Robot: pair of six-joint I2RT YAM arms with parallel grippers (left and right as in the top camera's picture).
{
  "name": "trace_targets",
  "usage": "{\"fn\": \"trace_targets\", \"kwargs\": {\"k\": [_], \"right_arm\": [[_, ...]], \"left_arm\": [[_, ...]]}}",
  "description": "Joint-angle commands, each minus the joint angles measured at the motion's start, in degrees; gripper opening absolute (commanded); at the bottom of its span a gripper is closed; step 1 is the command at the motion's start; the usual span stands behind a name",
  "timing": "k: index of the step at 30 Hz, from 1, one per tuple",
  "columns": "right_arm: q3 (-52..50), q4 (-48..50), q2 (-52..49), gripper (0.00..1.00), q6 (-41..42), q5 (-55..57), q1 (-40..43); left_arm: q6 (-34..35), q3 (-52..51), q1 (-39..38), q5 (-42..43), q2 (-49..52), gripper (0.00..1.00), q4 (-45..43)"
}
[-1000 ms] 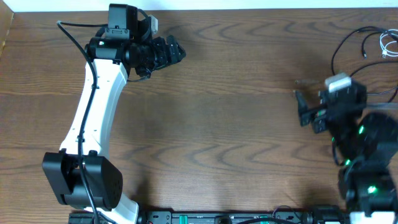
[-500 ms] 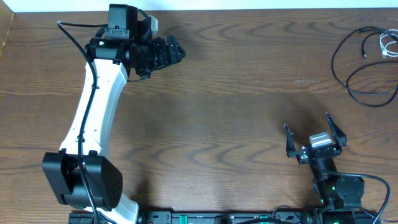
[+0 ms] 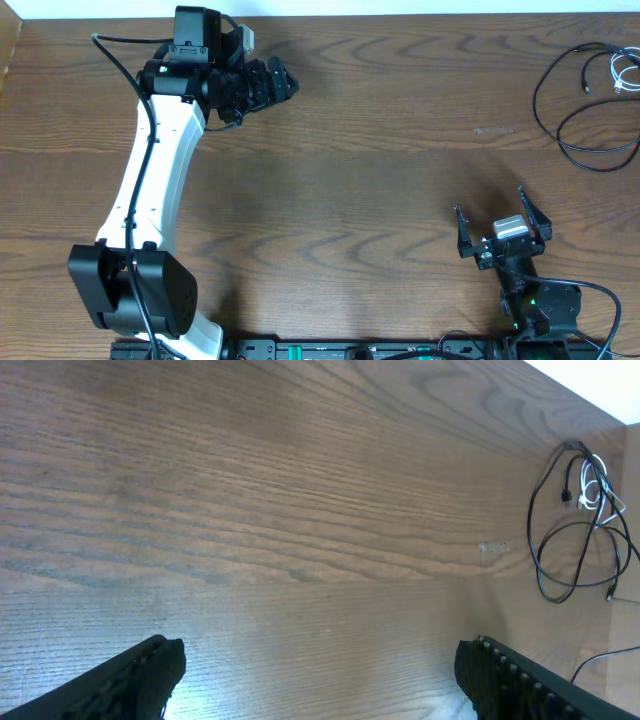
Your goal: Untangle cables
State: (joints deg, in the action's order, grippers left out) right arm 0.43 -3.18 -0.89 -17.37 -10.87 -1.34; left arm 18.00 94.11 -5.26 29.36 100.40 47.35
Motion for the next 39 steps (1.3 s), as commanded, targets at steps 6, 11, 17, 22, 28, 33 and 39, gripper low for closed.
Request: {"fn": "trace_targets", "kwargs": {"k": [6,11,17,22,28,33,39], "right_arm": [[-0.1,-0.3,0.6,0.99,0.2,0.0,0.2],[-0.1,-0.3,0.6,0.99,0.2,0.0,0.2],[-0.1,-0.3,0.6,0.99,0.2,0.0,0.2],[-0.1,-0.3,0.6,0.99,0.2,0.0,0.2],[-0.1,-0.3,0.6,0.99,0.2,0.0,0.2],[-0.1,-0.3,0.6,0.99,0.2,0.0,0.2],[-0.1,-0.3,0.6,0.99,0.2,0.0,0.2]], "left_arm": [[-0.2,-0.5,0.1,-0.5,-0.9,0.92,0.0],[-0.2,-0.5,0.1,-0.5,-0.9,0.92,0.0],[-0.2,-0.5,0.1,-0.5,-0.9,0.92,0.0],[-0.2,-0.5,0.1,-0.5,-0.9,0.92,0.0],[-0.4,-0.5,0.1,-0.7,-0.9,0.92,0.9],[-0.5,-0.5,0.1,-1.1,-0.9,0.92,0.9],[-10.3,-0.5,0.7,-4.7,-2.5,0.92,0.3]]}}
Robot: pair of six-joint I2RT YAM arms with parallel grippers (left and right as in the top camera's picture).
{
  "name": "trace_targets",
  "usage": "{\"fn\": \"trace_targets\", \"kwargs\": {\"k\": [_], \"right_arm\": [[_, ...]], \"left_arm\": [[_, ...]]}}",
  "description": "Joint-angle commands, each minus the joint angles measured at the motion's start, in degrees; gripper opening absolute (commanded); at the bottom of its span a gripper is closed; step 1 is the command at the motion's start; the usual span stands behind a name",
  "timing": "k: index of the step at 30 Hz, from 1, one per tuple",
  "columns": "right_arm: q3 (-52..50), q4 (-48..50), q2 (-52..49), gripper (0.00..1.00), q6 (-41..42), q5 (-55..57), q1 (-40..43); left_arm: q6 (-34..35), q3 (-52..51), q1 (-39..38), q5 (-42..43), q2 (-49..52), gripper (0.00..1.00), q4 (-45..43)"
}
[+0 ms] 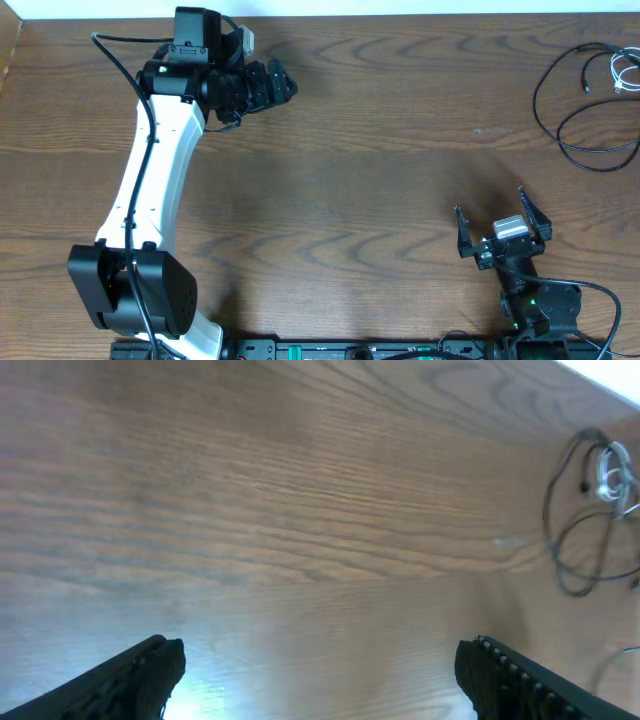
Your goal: Untangle cables
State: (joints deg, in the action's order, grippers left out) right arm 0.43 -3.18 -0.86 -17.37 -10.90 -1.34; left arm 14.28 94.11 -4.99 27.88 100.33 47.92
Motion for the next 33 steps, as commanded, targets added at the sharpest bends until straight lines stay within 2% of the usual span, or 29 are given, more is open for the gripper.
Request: {"fn": "trace_targets", "kwargs": {"k": [1,6,11,14,23,27,30,33], "right_arm": [[-0.1,-0.3,0.5,0.99,0.2,0.0,0.2],[-0.1,-0.3,0.5,0.99,0.2,0.0,0.2],[-0.1,-0.3,0.5,0.99,0.2,0.0,0.2],[-0.1,-0.3,0.5,0.99,0.2,0.0,0.2],[-0.1,-0.3,0.5,0.99,0.2,0.0,0.2],[-0.1,-0.3,0.5,0.99,0.2,0.0,0.2],[-0.1,-0.3,0.5,0.99,0.2,0.0,0.2],[-0.1,-0.3,0.5,0.99,0.2,0.0,0.2]], "left_arm": [[-7.5,-0.7,0.4,-4.6,-3.5,0.92,-0.8],[-10.7,-7.6,0.6,-8.1,-13.1,0.92,-9.4],[-11.9,-26.9,2.8,-8.0,-29.2,0.92,-28.0],[-11.9,-39.6,5.8,-7.3,-39.7,0.92,-35.9],[-14.2,-67.5,12.4,-5.9,-64.8,0.92,-49.1],[-17.7,-76.1,12.5,-6.0,-73.3,0.92,-53.3],[-17.8,-81.0,12.5,-8.0,-78.7,0.92,-53.9],[-20.7,-85.2,12.5,-8.0,-83.8,0.92,-54.4]]}}
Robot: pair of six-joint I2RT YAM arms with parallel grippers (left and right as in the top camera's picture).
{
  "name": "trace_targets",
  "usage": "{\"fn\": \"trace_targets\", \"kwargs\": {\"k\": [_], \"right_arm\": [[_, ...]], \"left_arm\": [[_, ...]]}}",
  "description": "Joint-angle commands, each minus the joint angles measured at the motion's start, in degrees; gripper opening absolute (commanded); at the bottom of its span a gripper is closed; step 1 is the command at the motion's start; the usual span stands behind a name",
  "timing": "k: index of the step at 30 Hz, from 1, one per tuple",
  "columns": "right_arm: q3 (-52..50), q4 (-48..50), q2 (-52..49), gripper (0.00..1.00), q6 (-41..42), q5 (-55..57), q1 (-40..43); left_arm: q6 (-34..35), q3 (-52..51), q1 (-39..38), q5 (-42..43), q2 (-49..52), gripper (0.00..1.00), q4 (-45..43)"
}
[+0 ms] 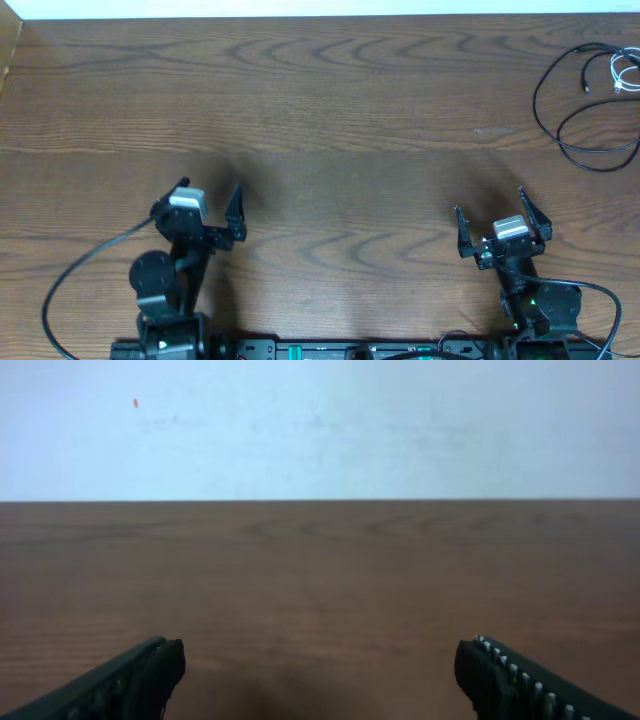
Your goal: Untangle cables
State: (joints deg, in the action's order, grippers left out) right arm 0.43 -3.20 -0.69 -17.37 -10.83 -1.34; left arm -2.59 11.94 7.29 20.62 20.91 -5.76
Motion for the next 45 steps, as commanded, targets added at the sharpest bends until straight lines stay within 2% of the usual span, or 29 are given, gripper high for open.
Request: {"fn": "trace_targets", "kwargs": {"k": [1,7,9,13,16,45], "right_arm": [[-0.1,-0.2,0.4,0.99,0.2,0.0,0.2],[-0.1,-0.2,0.4,0.99,0.2,0.0,0.2],[-0.1,-0.2,0.4,0.99,0.2,0.0,0.2],[-0.1,-0.2,0.4,0.99,0.2,0.0,0.2],[-0.1,-0.2,0.4,0.99,0.2,0.0,0.2],[-0.1,-0.3,0.4,0.99,0.2,0.0,0.2]], "left_arm": [[-4.3,-4.1,0.2,-0.8,-5.9,0.92,-0.8],[-7.7,-11.2,0.2,-0.8,-15.3,0.92,-0.7],[-8.1,-11.7,0.2,-1.3,-17.0,0.92,2.2],[-7.9,-11.7,0.2,-2.1,-19.4,0.92,8.6],[-5.8,-11.7,0.1,-1.7,-20.9,0.92,8.5],[-5.5,-11.7,0.0,-1.9,-20.6,0.92,8.3]]}}
